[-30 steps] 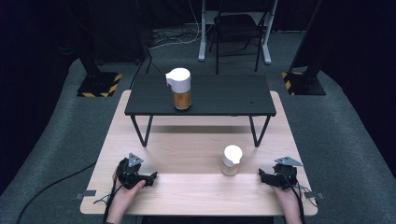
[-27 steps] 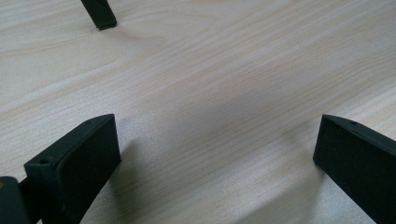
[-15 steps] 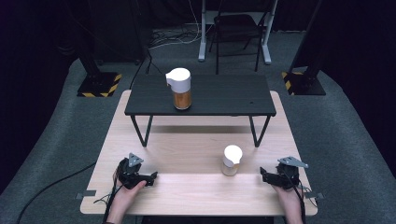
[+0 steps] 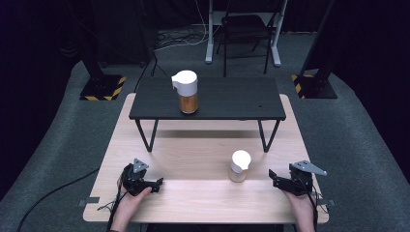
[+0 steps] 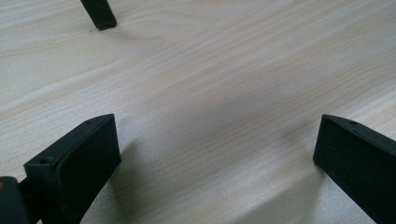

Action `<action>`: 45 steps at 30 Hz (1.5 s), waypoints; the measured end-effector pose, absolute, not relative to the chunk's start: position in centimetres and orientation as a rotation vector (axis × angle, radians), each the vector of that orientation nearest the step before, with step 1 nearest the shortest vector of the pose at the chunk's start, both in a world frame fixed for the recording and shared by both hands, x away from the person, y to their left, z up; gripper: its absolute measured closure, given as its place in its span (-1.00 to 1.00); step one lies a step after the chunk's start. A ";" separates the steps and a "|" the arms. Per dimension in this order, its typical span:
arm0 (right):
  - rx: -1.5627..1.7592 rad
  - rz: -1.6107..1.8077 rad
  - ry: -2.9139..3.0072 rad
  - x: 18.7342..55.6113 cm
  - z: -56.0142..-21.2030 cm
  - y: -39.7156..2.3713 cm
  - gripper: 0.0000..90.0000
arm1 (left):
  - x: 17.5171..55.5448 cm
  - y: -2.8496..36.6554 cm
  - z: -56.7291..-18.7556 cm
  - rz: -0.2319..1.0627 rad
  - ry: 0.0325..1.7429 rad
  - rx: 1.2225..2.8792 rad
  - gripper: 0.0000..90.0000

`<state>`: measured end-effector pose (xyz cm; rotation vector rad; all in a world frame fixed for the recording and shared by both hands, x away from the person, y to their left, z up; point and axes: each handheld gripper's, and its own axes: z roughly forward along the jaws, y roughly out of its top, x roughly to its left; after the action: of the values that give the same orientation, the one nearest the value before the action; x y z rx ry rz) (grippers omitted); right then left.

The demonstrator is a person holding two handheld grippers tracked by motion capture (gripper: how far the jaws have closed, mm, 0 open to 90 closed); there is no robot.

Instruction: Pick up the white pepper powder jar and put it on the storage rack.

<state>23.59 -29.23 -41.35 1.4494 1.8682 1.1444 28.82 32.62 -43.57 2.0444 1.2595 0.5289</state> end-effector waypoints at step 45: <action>1.143 1.391 1.856 21.2 -40.3 -23.1 -0.73 | 28.9 32.6 -43.6 0.529 1.254 2.048 -1.00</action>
<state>21.21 -23.13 -40.30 1.1428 1.8562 1.3909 28.89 32.57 -43.57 2.0479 1.2536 0.5286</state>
